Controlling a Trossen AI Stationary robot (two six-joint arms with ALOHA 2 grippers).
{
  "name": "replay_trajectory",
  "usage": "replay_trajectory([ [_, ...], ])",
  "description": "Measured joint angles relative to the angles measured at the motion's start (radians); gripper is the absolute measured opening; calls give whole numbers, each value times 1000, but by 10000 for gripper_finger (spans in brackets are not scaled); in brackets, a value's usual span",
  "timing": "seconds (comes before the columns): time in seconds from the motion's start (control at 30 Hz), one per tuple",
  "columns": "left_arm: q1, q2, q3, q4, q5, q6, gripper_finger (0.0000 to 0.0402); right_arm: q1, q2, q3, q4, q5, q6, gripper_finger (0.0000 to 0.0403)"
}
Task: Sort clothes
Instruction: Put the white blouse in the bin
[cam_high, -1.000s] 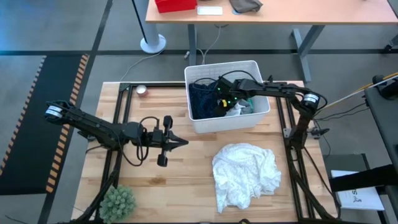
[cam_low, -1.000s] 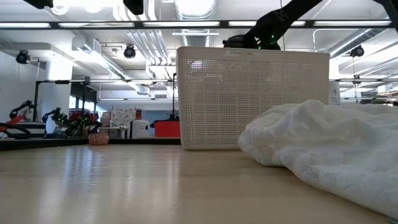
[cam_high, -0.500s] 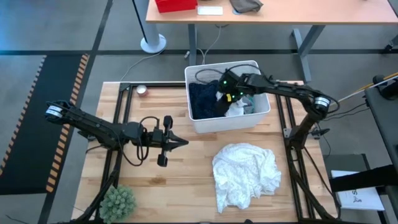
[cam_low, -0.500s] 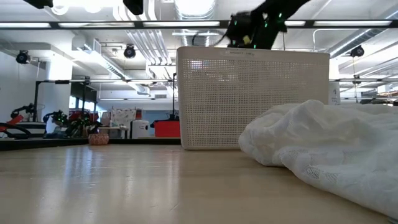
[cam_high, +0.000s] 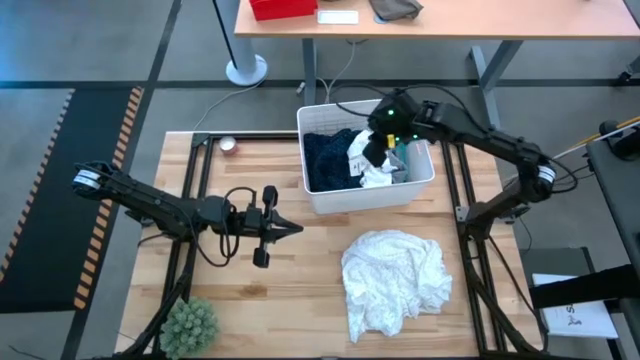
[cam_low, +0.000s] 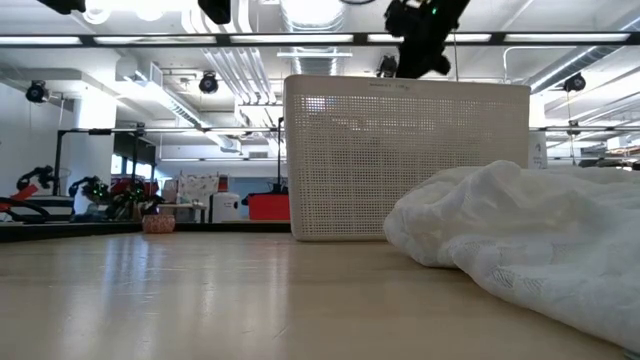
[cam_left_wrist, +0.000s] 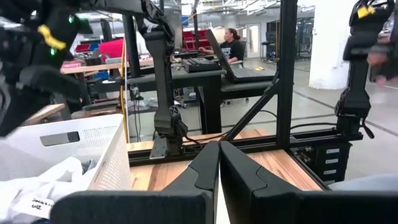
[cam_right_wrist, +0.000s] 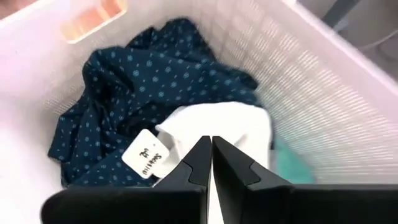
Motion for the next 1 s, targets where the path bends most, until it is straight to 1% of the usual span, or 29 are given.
replay_trajectory([
  [0.17,1,0,0,7,-6,3,0,0,-51,63,-58,44,-55,0],
  [0.3,2,0,0,11,-54,4,0,1,-82,128,-121,45,-73,11],
  [0.4,2,0,0,11,-74,8,0,1,-103,193,-177,45,-74,36],
  [0.53,2,0,0,13,-76,10,0,2,-121,288,-266,46,-72,86],
  [0.63,2,0,0,23,-76,33,0,26,-128,367,-347,47,-84,126],
  [0.73,2,0,0,45,-76,74,0,80,-138,435,-410,46,-110,157],
  [0.8,2,0,0,63,-76,97,0,139,-148,463,-414,47,-105,168],
  [0.9,2,0,0,84,-76,121,0,232,-168,481,-414,53,-98,168],
  [1.0,2,0,0,85,-76,125,0,335,-190,474,-419,107,-77,152],
])
